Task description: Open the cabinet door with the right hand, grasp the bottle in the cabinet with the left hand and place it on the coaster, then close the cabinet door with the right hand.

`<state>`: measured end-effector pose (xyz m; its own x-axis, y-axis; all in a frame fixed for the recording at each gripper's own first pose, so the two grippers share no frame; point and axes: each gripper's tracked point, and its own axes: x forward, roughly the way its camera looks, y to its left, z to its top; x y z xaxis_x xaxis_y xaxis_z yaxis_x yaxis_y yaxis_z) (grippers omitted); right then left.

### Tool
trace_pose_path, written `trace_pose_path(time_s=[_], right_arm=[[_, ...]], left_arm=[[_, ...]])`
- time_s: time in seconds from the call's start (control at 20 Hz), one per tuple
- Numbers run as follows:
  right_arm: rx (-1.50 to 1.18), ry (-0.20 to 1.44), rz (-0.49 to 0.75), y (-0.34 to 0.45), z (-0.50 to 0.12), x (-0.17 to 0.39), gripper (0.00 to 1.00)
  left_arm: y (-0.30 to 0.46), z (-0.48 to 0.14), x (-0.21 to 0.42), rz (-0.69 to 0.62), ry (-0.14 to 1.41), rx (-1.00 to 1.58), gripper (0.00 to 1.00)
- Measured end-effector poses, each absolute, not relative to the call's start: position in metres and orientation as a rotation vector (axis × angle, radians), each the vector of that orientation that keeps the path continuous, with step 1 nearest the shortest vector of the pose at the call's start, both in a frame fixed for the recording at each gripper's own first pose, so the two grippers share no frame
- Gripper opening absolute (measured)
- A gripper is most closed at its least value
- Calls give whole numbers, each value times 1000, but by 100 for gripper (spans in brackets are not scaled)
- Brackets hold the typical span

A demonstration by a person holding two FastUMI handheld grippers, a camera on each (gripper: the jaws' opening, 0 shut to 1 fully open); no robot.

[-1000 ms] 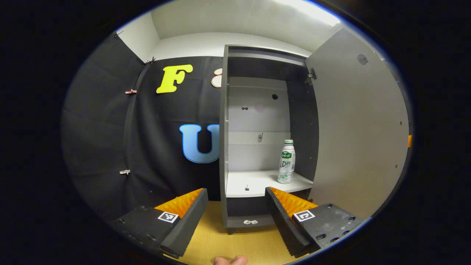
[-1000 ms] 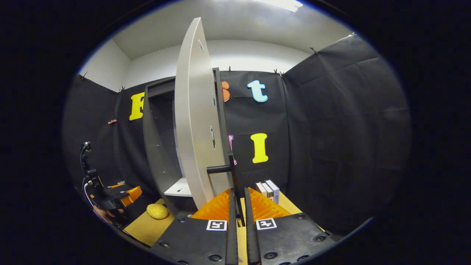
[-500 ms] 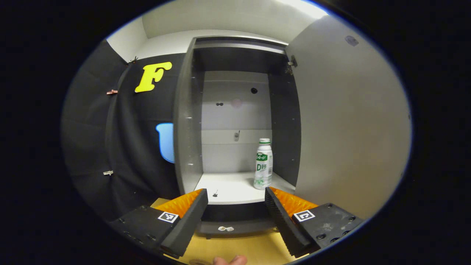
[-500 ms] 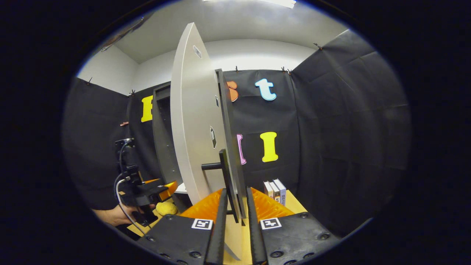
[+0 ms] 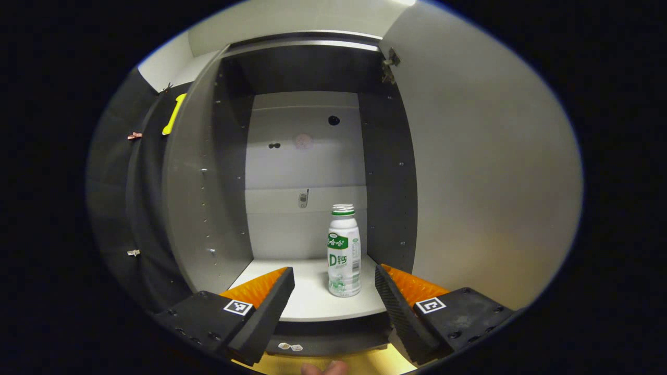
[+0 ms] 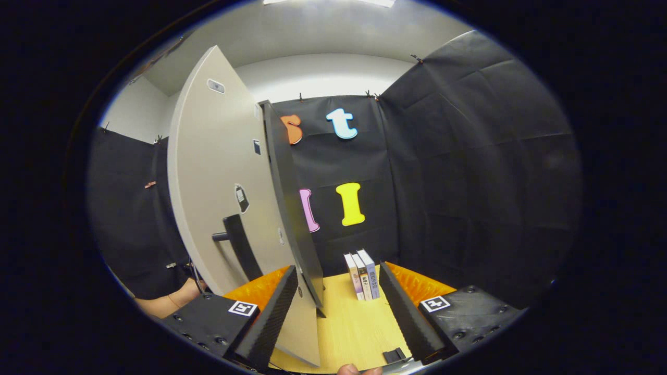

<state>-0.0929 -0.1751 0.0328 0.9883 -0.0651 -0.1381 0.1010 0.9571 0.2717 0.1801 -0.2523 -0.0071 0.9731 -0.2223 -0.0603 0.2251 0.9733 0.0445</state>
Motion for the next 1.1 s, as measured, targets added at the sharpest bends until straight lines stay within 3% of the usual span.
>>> trace_pose_path(time_s=[0.85,0.9,0.95,1.0,1.1], right_arm=[[150,126,-176,-216,17,-63,98],[149,127,-182,-217,16,-62,97],[148,127,-182,-218,16,-61,97],[147,129,-184,-219,14,-61,98],[142,134,-185,-221,12,-61,98]], left_arm=[[-287,-36,297,-149,91,75,95],[-287,-37,301,-142,88,78,93],[-287,-38,306,-135,79,76,80],[-288,-37,304,-141,78,73,76],[-290,-37,307,-143,76,76,75]])
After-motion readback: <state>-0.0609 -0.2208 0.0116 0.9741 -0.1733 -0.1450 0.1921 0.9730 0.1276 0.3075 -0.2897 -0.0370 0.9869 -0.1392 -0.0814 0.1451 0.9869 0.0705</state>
